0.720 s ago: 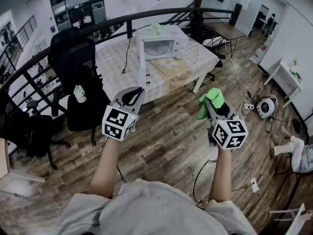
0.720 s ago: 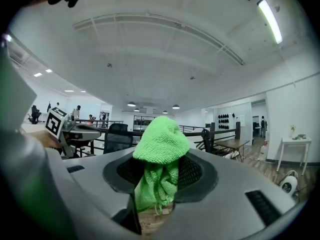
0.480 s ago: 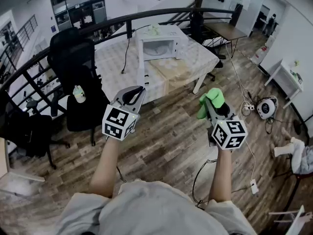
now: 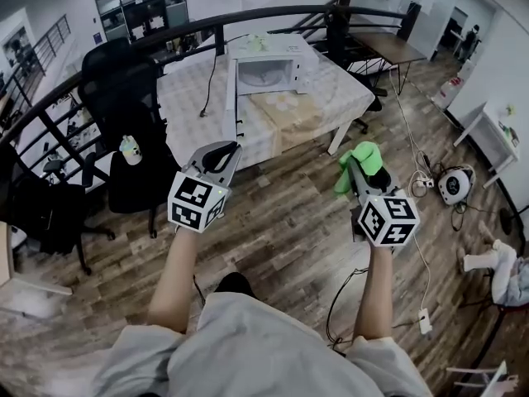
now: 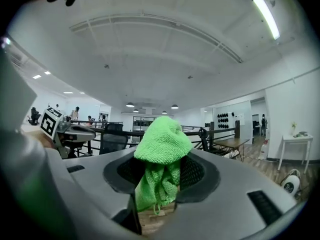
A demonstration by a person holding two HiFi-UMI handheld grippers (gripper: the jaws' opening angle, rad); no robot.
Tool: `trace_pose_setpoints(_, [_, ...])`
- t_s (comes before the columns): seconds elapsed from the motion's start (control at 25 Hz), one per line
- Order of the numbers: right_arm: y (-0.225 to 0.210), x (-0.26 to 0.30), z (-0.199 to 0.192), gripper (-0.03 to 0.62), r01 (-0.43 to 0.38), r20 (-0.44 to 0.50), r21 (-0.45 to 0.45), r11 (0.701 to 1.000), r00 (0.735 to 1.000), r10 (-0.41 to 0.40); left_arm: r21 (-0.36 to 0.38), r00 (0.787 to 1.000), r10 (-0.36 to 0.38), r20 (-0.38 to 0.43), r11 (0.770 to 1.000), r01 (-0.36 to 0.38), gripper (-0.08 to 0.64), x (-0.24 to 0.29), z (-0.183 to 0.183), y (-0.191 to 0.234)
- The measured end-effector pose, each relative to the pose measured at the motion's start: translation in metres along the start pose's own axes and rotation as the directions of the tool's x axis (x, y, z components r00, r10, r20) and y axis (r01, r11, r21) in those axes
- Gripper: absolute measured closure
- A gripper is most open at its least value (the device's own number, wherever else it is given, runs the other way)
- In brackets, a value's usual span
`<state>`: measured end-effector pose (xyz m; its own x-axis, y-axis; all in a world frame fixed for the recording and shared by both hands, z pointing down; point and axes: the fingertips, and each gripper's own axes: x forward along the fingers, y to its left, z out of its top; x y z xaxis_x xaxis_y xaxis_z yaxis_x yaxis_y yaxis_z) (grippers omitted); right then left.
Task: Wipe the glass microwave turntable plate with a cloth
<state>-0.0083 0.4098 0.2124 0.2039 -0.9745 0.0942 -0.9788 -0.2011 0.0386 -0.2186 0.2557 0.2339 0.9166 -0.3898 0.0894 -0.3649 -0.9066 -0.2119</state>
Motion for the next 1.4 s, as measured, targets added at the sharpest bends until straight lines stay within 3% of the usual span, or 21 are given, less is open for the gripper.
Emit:
trace_pose_setpoints(0.32, [-0.041,0.074,-0.005,0.422,0.000,0.016,-0.009,1.000,1.000,0.000,-0.004,1.000,0.028,0.008,1.000,-0.028,0.523,0.082,-0.016,0.050])
trace_pose_setpoints(0.84, [-0.088,0.328,0.039,0.417,-0.021,0.016,-0.035,0.999,1.000,0.022,-0.007,0.997,0.072,-0.005,0.997,-0.072,0.523,0.266,-0.026,0.240])
trace_pose_setpoints(1.2, [-0.102,0.447,0.016,0.408,-0.073,-0.054,-0.024,0.997,0.996,0.072,-0.035,0.995,0.074,-0.061,0.996,-0.076,0.523,0.336,-0.056,0.291])
trace_pose_setpoints(1.4, [-0.112,0.502,-0.014,0.407,-0.182,-0.109,-0.002,0.983,0.977,0.181,-0.061,0.986,0.130,-0.108,0.989,-0.137,0.522,0.361,-0.079,0.299])
